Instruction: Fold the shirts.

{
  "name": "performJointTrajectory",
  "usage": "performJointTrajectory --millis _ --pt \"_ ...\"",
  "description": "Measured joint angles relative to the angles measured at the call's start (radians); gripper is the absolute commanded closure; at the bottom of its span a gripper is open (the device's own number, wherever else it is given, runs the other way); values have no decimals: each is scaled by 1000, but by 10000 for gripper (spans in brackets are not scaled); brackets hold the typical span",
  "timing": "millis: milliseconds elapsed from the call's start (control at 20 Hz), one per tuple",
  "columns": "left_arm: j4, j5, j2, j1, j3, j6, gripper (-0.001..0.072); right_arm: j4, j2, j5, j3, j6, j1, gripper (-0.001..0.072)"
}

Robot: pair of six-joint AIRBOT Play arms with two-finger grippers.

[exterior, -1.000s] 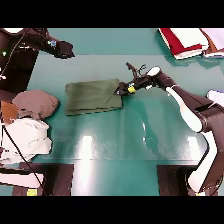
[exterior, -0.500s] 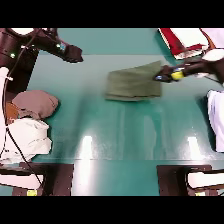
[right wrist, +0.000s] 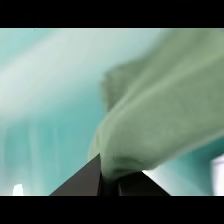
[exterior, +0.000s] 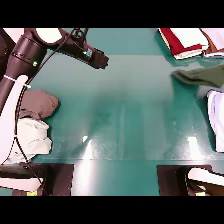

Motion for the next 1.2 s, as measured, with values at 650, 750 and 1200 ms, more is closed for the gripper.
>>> performJointTrajectory --millis 650,750,1200 --pt "3 24 0 -21 0 0 670 -52 -93 151 419 1 -153 697" --pt "5 25 0 -21 0 0 670 -106 -63 180 417 0 -161 696" --pt "6 18 0 -21 0 0 670 -278 166 261 97 1 -366 368"
